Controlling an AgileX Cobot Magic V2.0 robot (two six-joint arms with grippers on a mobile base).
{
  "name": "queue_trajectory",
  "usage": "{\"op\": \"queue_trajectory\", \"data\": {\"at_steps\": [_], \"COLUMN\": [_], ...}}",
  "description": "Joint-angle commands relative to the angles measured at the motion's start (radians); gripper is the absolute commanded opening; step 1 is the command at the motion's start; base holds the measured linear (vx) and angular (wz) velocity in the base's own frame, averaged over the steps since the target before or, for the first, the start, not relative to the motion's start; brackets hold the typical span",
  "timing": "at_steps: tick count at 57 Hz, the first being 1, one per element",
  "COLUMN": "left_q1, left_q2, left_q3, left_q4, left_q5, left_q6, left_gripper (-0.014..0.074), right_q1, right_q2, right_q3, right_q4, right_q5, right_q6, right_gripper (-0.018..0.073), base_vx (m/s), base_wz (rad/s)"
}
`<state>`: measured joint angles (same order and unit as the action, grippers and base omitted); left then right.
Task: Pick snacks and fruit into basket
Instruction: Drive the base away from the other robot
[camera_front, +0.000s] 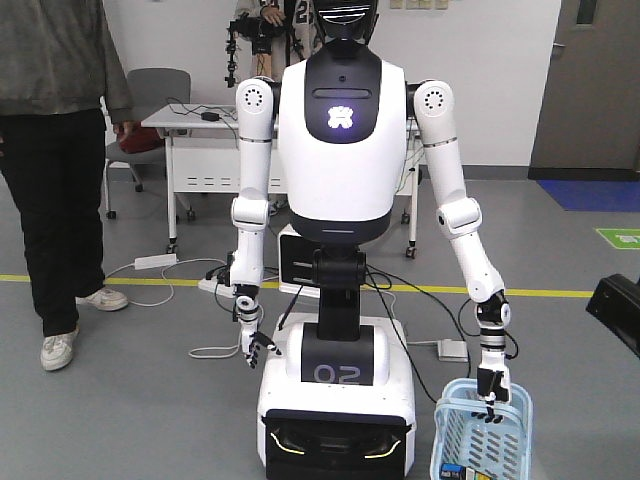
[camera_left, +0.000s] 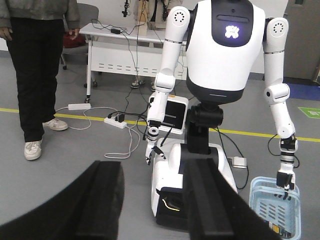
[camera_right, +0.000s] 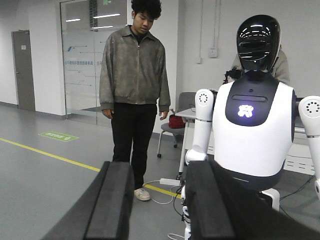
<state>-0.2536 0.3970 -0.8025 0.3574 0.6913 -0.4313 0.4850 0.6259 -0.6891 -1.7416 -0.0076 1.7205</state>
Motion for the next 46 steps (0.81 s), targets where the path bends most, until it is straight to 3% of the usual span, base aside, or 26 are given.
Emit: {"op": "queue_trajectory", "data": {"at_steps": [1, 21, 46], "left_q1": [0.003, 0.003, 0.003], "left_q2": [0.009, 0.009, 0.009], "left_q3": [-0.033, -0.033, -0.033], "left_q4": [0.017, 0.017, 0.017], "left_q5": [-0.075, -0.075, -0.075], "left_q6": [-0.002, -0.002, -0.002], "left_gripper": [0.0408, 0.0408, 0.0408], "right_q1": [-0.005, -0.005, -0.005], "right_q2": [-0.001, -0.001, -0.001], "right_q3": [-0.030, -0.030, -0.030], "right_q4": [-0.038, -0.038, -0.038], "right_q5": [0.024, 0.023, 0.023], "right_q6": [-0.002, -0.001, -0.001], "right_gripper": [0.0329, 0.0329, 0.0329], "base_vx": [-0.26, -0.22, -0.07], "base_wz": [0.06, 0.19, 0.52]}}
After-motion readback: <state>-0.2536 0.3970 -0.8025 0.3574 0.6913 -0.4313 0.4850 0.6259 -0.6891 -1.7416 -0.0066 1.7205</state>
